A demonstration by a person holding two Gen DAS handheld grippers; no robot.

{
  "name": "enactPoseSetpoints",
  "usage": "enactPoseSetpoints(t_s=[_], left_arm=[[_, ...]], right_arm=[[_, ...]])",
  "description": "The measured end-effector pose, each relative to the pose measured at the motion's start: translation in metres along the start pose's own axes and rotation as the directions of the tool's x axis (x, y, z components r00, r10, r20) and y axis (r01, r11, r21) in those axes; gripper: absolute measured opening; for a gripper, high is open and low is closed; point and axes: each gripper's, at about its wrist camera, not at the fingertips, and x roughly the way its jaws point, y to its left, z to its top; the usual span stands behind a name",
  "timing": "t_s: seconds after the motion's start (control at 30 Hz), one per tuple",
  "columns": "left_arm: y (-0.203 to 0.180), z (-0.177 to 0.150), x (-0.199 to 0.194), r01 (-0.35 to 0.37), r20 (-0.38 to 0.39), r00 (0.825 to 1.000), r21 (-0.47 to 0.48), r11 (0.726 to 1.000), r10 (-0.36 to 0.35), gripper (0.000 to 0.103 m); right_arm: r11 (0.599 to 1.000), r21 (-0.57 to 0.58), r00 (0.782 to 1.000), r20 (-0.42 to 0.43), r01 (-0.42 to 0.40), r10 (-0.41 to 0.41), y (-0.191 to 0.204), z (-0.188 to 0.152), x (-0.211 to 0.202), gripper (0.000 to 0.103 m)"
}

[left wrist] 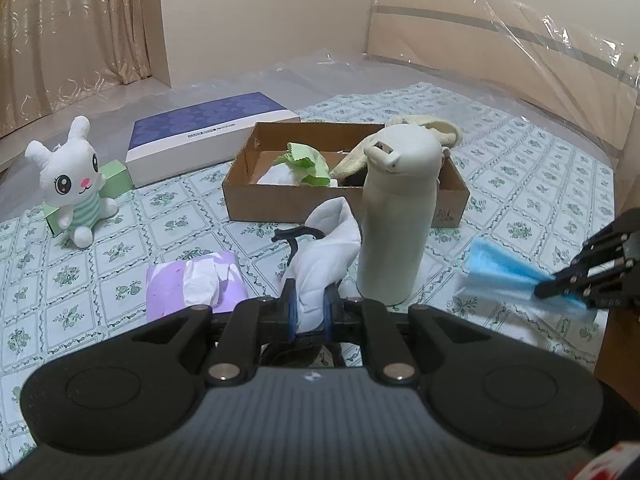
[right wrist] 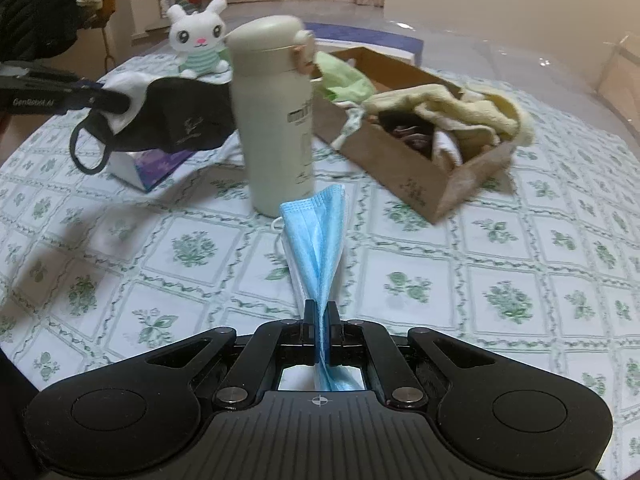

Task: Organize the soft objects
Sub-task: 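Carry both masks over the cardboard box with both tools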

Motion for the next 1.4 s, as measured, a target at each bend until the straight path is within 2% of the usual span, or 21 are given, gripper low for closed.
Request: enactPoseSetpoints(t_s=[0.43, 0.63, 1.13, 1.4], left_arm=[[0.003, 0.009, 0.025, 0.019, -0.062, 0.998, 0.084, 0.996, -0.014, 0.011], [0.013, 0.027, 0.032, 0.027, -0.068, 0.998, 0.129, 0.991, -0.018, 0.011], [0.043, 0.108, 0.048, 0.02, -0.037, 0.999, 0.183, 0.983, -0.014, 0.011], [0.043, 0.143, 0.077, -0.002, -0.033, 0.999, 0.218, 0.976, 0.009, 0.011]], right_arm=[[0.995, 0.024, 0.995, 0.006, 0.098, -0.098, -0.046, 0.003, -0.016, 0.002], [0.991, 0.014, 0.991, 0.02, 0.134, -0.135, -0.064, 0.013, -0.019, 0.002], [0.972, -0.06, 0.967, 0.132, 0.226, -0.217, -0.117, 0.084, -0.03, 0.002], [0.967, -0.007, 0.956, 0.152, 0.256, -0.252, -0.158, 0.126, -0.01, 0.002]])
